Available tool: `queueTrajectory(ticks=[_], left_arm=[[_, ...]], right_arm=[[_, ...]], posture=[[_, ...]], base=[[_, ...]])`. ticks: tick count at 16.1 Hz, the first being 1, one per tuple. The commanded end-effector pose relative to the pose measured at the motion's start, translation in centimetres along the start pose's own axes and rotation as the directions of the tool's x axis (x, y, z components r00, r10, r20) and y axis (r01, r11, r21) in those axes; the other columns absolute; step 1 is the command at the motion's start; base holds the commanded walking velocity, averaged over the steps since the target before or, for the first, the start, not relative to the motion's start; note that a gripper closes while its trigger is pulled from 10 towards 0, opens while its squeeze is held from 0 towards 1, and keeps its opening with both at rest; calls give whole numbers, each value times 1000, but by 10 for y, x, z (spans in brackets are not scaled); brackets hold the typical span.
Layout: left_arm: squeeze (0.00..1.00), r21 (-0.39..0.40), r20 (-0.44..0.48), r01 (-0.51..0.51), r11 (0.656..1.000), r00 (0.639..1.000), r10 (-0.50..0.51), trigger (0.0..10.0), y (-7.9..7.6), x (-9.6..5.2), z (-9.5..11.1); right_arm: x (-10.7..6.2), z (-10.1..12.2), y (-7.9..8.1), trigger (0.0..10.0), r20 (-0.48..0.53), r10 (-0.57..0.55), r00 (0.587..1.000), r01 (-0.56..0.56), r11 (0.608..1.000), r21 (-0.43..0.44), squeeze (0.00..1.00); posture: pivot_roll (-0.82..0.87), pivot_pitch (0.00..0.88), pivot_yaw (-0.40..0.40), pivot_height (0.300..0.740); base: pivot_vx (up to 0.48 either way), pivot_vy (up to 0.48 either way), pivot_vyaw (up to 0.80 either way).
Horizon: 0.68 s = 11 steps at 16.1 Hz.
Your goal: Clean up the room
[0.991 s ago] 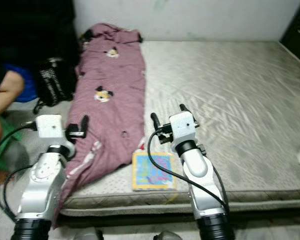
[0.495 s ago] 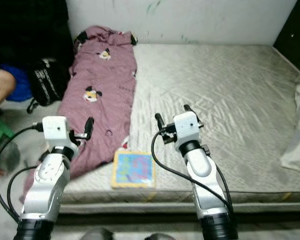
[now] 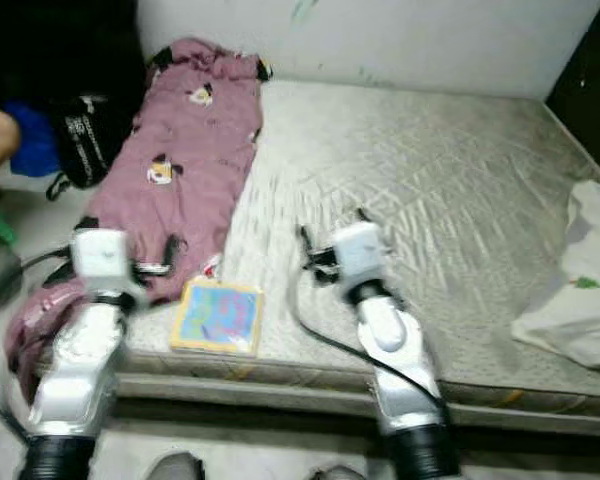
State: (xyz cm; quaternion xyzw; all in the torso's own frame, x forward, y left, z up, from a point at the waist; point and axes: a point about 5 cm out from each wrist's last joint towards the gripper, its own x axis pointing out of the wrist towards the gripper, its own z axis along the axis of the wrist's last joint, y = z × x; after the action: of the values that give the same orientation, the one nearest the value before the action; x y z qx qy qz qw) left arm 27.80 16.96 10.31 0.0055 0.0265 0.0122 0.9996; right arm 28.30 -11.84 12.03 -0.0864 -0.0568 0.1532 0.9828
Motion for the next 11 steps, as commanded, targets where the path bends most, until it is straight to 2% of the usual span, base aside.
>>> queueTrajectory(ticks=[1,11], left_arm=[[0,-7,9,19,1000,1000,-19,10000,-7,1,1],[0,0,9,29,1000,1000,-29,10000,-9,0,0]], right_arm=[[-1,-1,-8,10000,-4,-16,1000,16,1000,-15,0],[-2,-2,-8,10000,-8,-9,1000,9,1000,-15,0]], posture=[[17,0,-26,740],[20,0,-28,740]], base=[[0,-337,0],[0,-320,0]])
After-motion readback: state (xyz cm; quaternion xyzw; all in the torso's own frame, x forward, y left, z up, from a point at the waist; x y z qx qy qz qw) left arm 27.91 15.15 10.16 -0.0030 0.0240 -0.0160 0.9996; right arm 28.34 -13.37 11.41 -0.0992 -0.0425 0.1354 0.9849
